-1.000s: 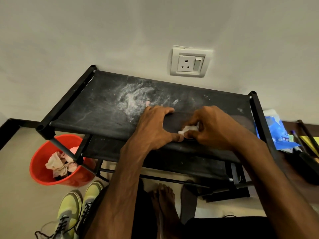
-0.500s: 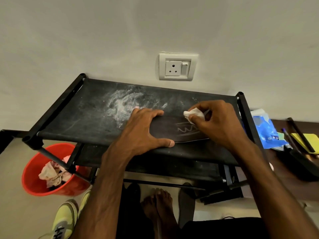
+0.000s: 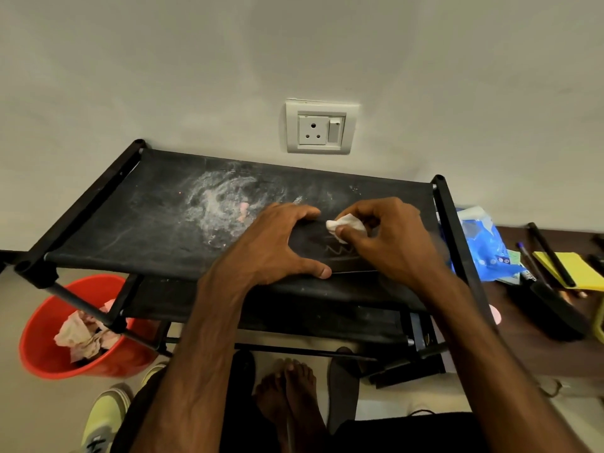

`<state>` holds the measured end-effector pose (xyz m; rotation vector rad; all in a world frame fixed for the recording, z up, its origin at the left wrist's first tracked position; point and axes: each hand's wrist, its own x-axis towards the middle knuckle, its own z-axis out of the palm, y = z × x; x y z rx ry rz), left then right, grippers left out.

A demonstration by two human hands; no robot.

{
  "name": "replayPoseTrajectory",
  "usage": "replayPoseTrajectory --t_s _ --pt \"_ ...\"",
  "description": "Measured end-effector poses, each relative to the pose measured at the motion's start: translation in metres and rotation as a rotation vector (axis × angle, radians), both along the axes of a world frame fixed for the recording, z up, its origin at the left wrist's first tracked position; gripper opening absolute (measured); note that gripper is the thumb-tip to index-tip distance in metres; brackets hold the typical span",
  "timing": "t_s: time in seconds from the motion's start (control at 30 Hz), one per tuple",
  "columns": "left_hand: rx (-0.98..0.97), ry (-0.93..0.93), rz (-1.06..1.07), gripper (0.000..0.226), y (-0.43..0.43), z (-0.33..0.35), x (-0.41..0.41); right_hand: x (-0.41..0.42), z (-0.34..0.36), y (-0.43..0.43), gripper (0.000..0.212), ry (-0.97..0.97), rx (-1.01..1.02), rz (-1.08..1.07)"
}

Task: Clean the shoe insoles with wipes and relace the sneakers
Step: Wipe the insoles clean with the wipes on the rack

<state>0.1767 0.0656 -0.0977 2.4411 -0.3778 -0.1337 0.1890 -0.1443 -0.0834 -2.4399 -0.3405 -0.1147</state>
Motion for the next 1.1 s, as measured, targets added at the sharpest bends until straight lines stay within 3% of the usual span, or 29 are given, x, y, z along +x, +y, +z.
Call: replayPoseTrajectory --t_s 0.37,0.5,0.7,0.93,1.1 --pt "-0.019 0.032 -0.004 0.095 0.032 0.005 -0.01 0.004 -0.004 0.015 0.017 -0.147 -0.09 0.038" --pt "-0.012 0.023 0.007 0.093 0.035 0.003 -0.012 0.0 0.0 0.019 0.019 -0.081 0.151 0.053" --pt "-0.001 0.037 -0.016 0.093 0.03 0.0 -0.008 0.0 0.005 0.018 0.016 0.202 0.519 0.104" --pt "-0.004 0.051 -0.009 0.092 0.032 -0.003 -0.006 0.006 0.002 0.018 0.014 0.078 0.321 0.095" --pt "-0.009 0.06 -0.007 0.093 0.031 -0.005 -0.004 0.004 0.003 0.026 0.025 -0.054 0.165 0.116"
